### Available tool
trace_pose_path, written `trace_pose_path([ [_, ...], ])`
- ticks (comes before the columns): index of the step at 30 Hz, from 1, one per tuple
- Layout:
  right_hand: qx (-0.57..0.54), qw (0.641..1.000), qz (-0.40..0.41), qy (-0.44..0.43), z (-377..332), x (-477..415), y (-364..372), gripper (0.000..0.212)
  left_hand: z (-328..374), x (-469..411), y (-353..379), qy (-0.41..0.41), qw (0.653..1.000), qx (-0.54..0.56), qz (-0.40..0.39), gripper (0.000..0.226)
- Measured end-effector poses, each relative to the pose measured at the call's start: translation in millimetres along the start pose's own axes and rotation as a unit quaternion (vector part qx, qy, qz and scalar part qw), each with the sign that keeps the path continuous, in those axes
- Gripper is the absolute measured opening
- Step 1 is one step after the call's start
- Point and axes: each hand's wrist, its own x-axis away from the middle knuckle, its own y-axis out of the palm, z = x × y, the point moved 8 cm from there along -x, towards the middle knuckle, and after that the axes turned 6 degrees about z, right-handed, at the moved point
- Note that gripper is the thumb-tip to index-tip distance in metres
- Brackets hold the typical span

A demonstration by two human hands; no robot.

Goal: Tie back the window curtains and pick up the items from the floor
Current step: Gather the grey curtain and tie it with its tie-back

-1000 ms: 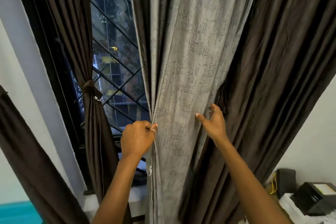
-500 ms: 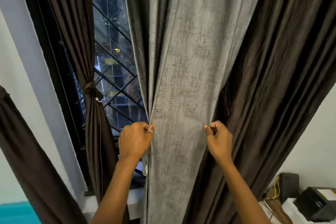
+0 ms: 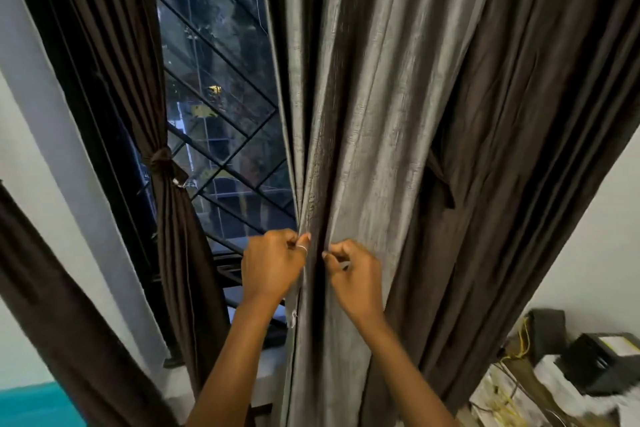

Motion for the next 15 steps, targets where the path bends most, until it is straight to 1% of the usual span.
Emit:
trace_pose_path([
  [4,-0.026,0.999,-0.024,-0.006,-15.1,3.6,23.4,0.010,-4.0,0.0,-2.7,0.002,1.000,0.015,-0.002,0.053],
  [6,-0.029,0.999,-0.021,-0.007,-19.8,5.0,29.0,0.011,-7.6,-1.6,-5.0,0.004,1.000,0.023,-0.001,0.050],
  [10,-0.026,1.000,-0.009,-0.010,-22.2,7.1,30.0,0.018,-7.6,-4.0,-4.2,0.002,0.999,0.049,-0.017,0.054],
  [15,-0.022,1.000,0.006,0.003,-21.6,8.1,26.4,0.012,1.3,-3.5,1.2,0.004,0.998,0.042,-0.053,0.053],
])
